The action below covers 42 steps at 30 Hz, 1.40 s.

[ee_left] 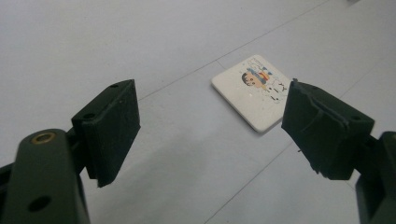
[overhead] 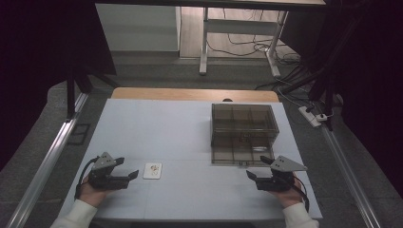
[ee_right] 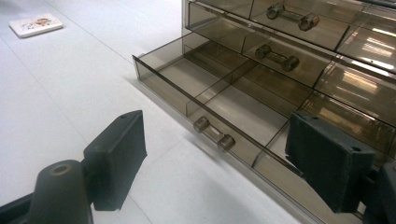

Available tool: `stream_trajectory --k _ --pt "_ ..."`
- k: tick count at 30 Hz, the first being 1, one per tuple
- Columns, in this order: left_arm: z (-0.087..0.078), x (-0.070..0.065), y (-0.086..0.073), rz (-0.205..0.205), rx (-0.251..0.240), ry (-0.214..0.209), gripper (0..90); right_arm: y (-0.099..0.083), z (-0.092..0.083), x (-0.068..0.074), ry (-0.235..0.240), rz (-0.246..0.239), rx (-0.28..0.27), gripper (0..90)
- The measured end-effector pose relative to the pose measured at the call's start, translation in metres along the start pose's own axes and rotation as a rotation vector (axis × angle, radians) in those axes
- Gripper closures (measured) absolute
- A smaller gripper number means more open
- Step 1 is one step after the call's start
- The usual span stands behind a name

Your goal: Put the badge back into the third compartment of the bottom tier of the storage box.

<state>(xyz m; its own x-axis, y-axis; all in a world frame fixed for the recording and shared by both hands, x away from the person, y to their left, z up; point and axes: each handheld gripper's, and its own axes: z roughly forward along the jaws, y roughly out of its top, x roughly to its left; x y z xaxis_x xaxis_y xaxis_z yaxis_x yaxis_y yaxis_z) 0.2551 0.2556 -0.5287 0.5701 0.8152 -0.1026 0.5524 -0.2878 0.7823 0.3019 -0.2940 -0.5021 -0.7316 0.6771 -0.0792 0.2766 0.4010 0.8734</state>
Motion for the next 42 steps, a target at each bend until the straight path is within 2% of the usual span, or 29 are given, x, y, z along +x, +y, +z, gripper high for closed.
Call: stream_trajectory --k 7,15,23,32,42 --pt "-0.001 0.0 0.0 -0.002 -0.004 -0.003 18.9 0.005 0.001 0.003 0.015 0.008 -0.016 20.0" --pt "-0.001 0.001 0.0 -0.005 -0.006 -0.005 18.8 0.016 0.007 0.011 0.036 -0.013 -0.025 20.7" --pt "-0.003 0.001 -0.001 -0.011 -0.013 -0.008 18.6 0.033 0.023 0.025 0.083 -0.053 -0.02 20.7" --pt "-0.003 0.002 0.0 -0.015 -0.015 -0.012 17.8 0.046 0.039 0.033 0.121 -0.064 -0.012 21.5" --pt "-0.003 0.003 0.0 -0.02 -0.017 -0.013 15.9 0.065 0.062 0.05 0.175 -0.109 -0.003 21.8"
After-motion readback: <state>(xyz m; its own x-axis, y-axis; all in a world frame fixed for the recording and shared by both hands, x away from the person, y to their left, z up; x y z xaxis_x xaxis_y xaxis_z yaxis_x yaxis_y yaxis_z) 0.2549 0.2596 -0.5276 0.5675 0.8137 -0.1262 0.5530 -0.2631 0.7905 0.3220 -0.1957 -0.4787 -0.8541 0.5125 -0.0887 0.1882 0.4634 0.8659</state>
